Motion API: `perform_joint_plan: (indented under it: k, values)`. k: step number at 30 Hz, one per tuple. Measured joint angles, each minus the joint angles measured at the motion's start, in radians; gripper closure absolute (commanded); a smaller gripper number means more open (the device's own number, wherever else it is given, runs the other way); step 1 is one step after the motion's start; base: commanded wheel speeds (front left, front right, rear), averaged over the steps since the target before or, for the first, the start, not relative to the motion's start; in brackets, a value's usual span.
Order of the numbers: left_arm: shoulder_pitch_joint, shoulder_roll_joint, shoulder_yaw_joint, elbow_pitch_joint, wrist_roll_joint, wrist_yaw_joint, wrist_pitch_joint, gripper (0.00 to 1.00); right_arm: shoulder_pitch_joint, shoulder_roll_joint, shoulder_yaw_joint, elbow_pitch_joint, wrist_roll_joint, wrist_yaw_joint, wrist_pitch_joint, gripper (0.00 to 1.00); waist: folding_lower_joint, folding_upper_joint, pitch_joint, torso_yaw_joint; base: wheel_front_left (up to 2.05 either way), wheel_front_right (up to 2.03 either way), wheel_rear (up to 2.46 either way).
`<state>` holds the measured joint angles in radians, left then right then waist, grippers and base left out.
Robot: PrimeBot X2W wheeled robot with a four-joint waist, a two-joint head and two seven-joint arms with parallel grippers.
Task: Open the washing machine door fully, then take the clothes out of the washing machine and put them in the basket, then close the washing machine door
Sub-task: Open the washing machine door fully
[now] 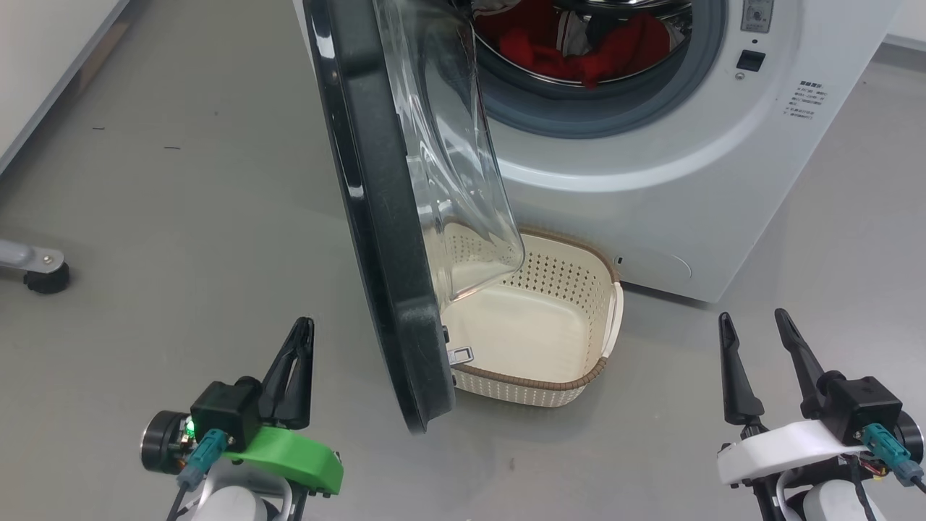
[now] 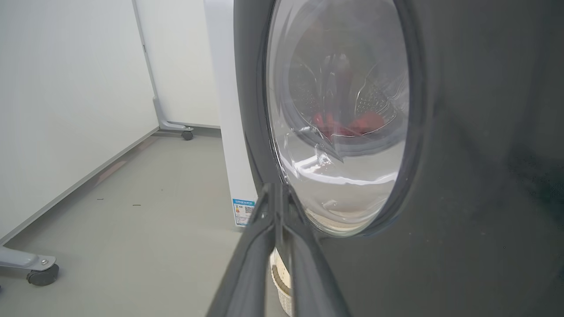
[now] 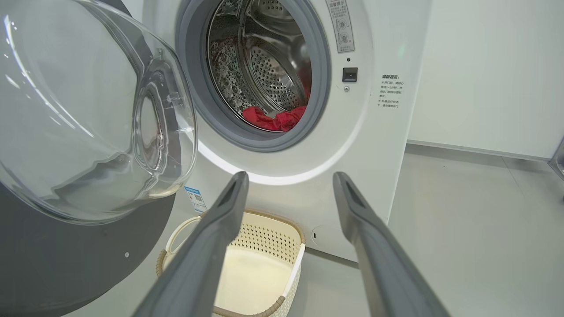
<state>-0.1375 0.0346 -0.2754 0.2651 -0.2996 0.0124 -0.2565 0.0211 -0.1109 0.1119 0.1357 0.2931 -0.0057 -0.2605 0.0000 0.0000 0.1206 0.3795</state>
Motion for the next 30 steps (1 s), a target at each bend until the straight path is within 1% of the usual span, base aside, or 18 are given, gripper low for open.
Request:
perform_joint_plan:
  k: [5,7,11,13,19,20,24,27,30]
  values:
    - [0.0,0.0,0.0,-0.001,0.0,0.0,0.0,1.0,0.001,0.006,-0.012,0.001,-0.014,0.005,0.0,0.0,0.0,0.0,0.001,0.0,0.0,0.0,0.0]
    - [0.0,0.0,0.003,-0.012,0.001,0.0,0.0,1.0,0.003,0.01,-0.017,0.001,-0.015,0.014,0.0,0.0,0.0,0.0,0.001,0.001,0.0,0.0,0.0]
    - [-0.002,0.0,0.021,-0.06,0.003,0.003,0.0,1.0,0.004,0.016,-0.025,0.002,-0.029,0.021,0.0,0.0,0.0,0.0,0.001,0.003,0.0,0.0,0.0]
    - [-0.003,0.0,0.033,-0.093,0.016,0.012,0.0,1.0,0.004,0.017,-0.029,0.002,-0.033,0.025,0.0,0.0,0.0,0.0,0.0,0.004,0.0,0.0,0.0]
    - [-0.032,0.0,0.06,-0.243,0.056,0.026,0.0,1.0,0.004,0.024,-0.042,0.005,-0.04,0.035,0.0,0.0,0.0,0.0,-0.001,0.008,0.0,0.0,0.0]
    - [-0.052,0.0,0.069,-0.305,0.07,0.029,0.0,1.0,0.005,0.027,-0.044,0.006,-0.041,0.04,0.0,0.0,0.0,0.0,-0.002,0.01,0.0,0.0,0.0]
    - [-0.085,0.0,0.062,-0.435,0.093,0.031,-0.001,1.0,0.006,0.033,-0.047,0.008,-0.047,0.048,0.0,0.0,0.0,0.0,-0.004,0.011,0.0,0.0,0.0]
    - [-0.106,0.0,0.034,-0.531,0.1,0.017,-0.001,1.0,0.007,0.036,-0.05,0.009,-0.051,0.049,0.0,0.0,0.0,0.0,-0.006,0.01,0.0,0.0,0.0]
    - [-0.111,0.0,0.01,-0.57,0.1,0.005,-0.001,1.0,0.007,0.038,-0.049,0.013,-0.054,0.057,0.0,0.0,0.0,0.0,-0.008,0.008,0.0,0.0,0.0]
